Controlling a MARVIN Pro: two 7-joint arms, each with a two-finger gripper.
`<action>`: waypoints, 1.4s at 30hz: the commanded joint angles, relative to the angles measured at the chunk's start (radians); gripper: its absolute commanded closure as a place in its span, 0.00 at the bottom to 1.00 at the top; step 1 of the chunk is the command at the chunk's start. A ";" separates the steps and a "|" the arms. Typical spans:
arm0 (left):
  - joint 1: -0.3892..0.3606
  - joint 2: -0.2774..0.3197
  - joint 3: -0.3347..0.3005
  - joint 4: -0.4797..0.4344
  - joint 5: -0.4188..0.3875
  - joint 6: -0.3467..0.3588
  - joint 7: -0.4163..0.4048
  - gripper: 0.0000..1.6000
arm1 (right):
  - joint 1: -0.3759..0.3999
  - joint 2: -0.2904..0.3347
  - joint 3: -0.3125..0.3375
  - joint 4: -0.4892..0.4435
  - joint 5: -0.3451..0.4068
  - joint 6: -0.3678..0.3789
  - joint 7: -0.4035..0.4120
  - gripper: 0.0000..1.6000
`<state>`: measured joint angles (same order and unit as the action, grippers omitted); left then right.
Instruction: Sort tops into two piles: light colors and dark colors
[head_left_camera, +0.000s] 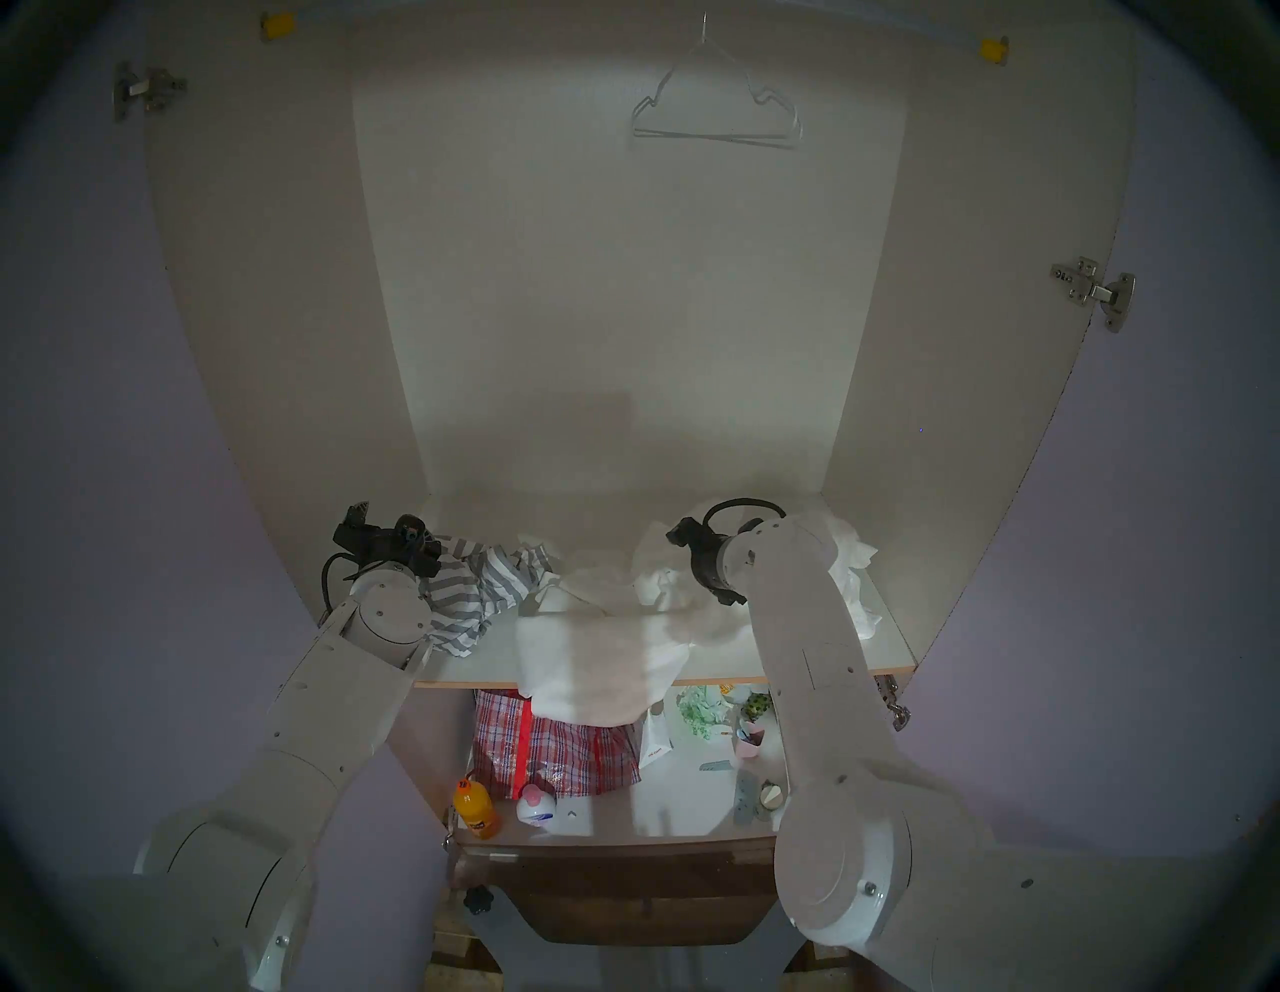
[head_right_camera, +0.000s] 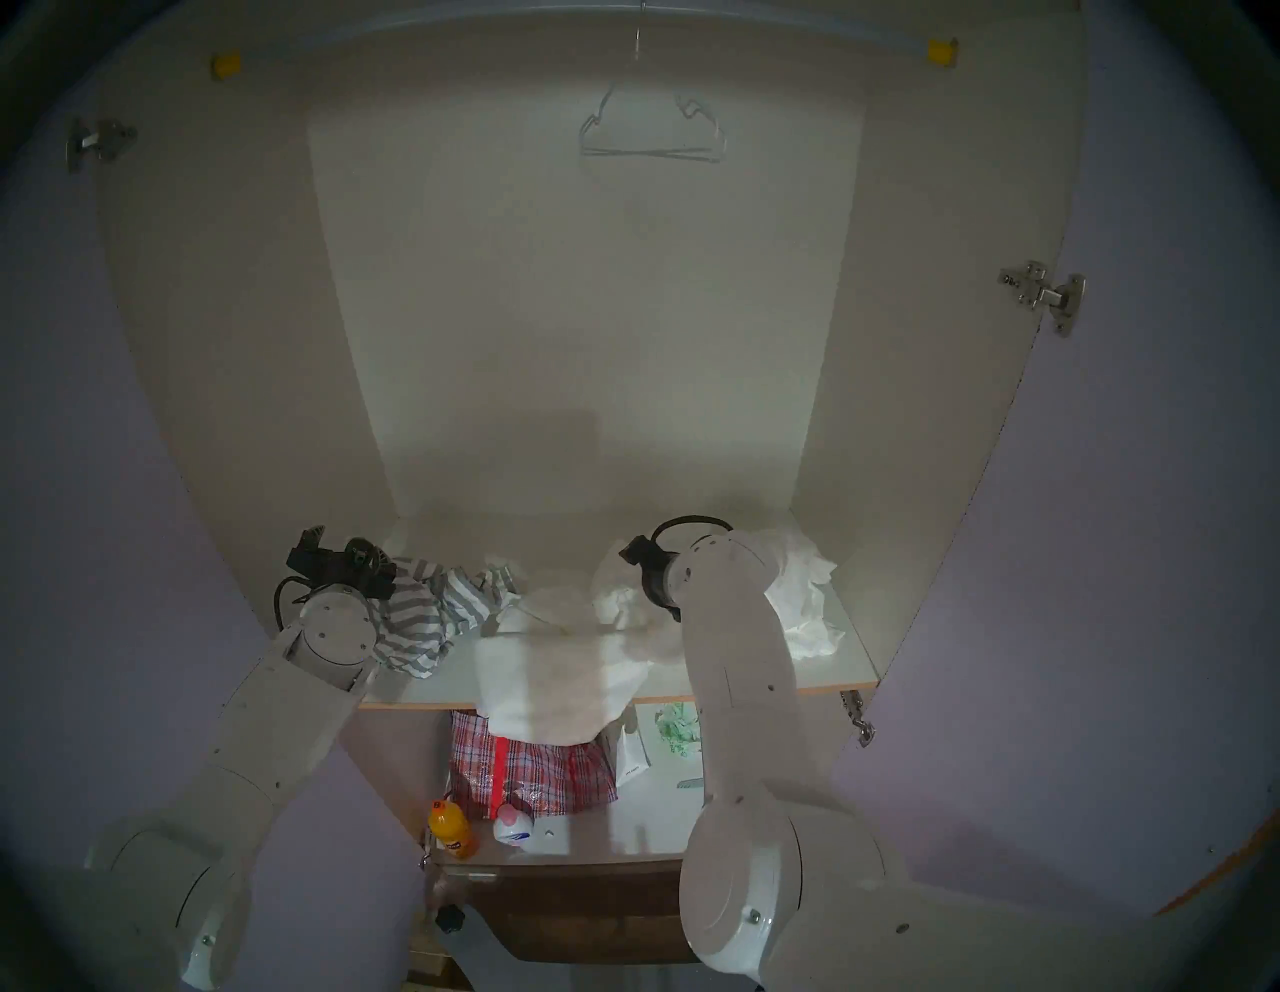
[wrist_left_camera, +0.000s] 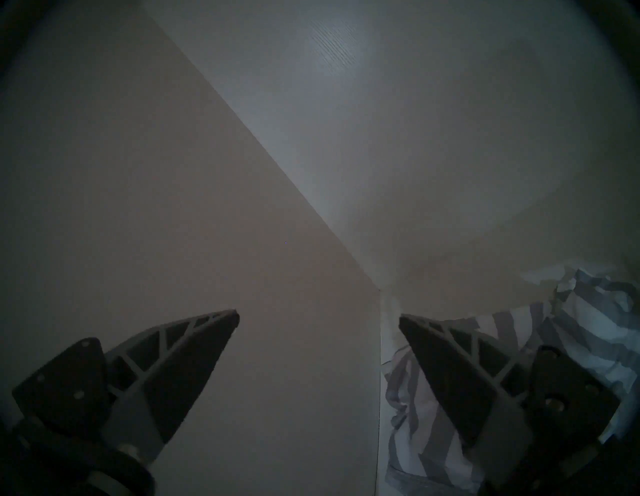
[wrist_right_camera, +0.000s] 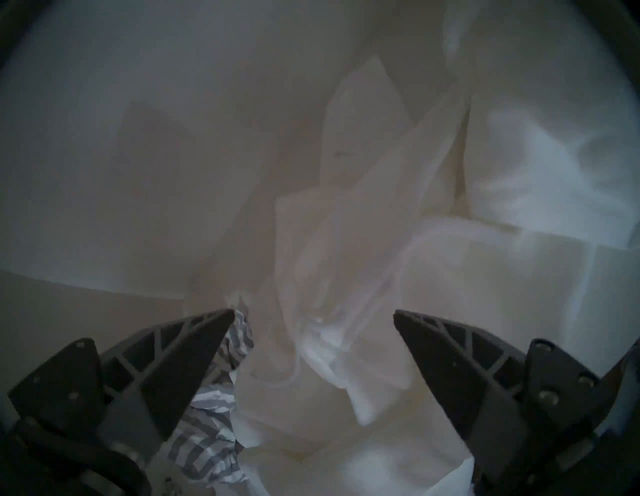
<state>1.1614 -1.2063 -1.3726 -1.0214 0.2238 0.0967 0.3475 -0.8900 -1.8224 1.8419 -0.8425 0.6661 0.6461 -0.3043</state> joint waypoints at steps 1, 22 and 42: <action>-0.024 0.003 -0.002 -0.027 0.002 -0.002 0.000 0.00 | 0.083 0.018 0.004 0.106 -0.006 -0.106 0.034 0.00; -0.026 0.003 0.000 -0.023 0.000 -0.004 0.002 0.00 | 0.286 0.076 -0.058 0.636 -0.064 -0.326 0.095 1.00; -0.027 0.003 0.002 -0.019 -0.001 -0.005 0.005 0.00 | 0.374 0.091 -0.325 0.336 -0.158 -0.559 0.180 1.00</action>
<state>1.1607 -1.2058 -1.3690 -1.0176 0.2203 0.0965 0.3521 -0.5532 -1.7416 1.5166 -0.3971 0.5168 0.1616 -0.1269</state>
